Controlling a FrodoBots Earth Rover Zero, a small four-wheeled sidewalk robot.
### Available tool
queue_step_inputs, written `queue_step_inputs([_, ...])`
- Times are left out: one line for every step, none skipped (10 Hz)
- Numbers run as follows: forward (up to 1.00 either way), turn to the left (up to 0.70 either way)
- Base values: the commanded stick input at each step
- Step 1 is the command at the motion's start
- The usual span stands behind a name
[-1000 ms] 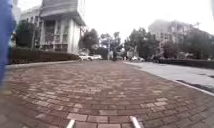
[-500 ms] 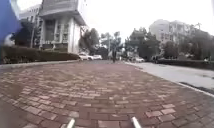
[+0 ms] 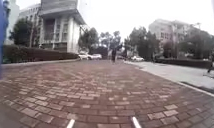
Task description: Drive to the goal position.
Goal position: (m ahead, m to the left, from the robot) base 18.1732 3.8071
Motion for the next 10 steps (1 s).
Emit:
queue_step_inputs([0.70, 0.00])
queue_step_inputs([0.70, 0.00])
queue_step_inputs([0.70, 0.00])
queue_step_inputs([0.70, 0.00])
queue_step_inputs([0.70, 0.00])
queue_step_inputs([0.70, 0.00])
queue_step_inputs([0.70, 0.00])
queue_step_inputs([0.70, 0.00])
queue_step_inputs([0.70, 0.00])
queue_step_inputs([0.70, 0.00])
